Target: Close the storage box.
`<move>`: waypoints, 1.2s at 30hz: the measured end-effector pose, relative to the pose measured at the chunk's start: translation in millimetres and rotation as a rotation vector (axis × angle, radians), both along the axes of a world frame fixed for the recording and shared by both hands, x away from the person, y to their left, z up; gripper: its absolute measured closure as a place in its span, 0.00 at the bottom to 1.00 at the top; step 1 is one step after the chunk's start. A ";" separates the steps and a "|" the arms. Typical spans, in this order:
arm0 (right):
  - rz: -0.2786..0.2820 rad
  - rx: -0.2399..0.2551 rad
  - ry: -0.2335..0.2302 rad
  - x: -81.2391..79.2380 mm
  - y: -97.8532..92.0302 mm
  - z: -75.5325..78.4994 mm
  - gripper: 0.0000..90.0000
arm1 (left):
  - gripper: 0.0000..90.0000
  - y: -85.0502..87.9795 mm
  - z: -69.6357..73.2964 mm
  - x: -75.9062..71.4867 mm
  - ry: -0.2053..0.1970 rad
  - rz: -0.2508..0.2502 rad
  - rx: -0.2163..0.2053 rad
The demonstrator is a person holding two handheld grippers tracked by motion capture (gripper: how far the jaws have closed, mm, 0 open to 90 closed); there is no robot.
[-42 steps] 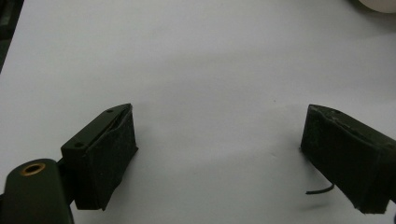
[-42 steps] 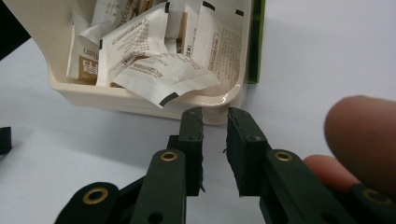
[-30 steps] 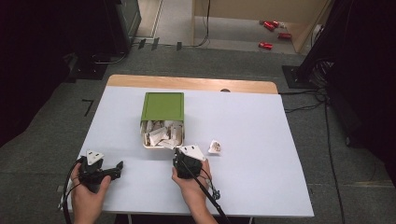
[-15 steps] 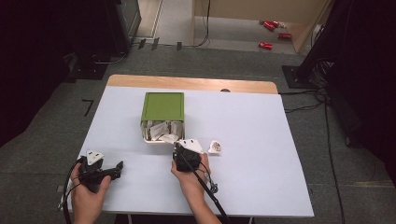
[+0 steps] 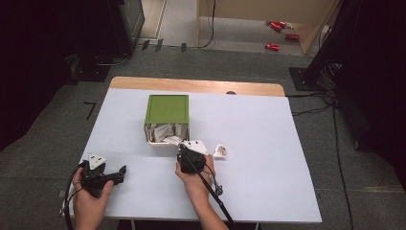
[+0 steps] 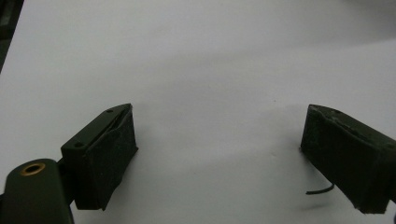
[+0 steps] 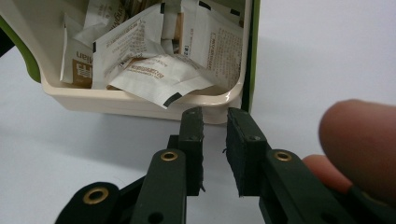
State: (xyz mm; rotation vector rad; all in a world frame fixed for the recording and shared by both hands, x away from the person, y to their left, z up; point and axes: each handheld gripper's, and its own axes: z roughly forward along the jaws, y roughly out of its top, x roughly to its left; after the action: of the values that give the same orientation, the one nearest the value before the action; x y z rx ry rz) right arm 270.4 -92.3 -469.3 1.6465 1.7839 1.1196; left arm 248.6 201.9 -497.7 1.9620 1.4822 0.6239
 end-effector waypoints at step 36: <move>0.051 -0.177 -0.058 -26.3 -22.3 22.5 0.19 | 0.12 0.0 0.0 0.0 0.000 0.000 0.000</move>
State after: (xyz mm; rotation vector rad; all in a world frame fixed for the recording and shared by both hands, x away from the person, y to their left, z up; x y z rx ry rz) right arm 244.1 -114.6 -446.7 1.4584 1.8403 0.9897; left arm 248.6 201.9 -497.7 1.9624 1.4820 0.6242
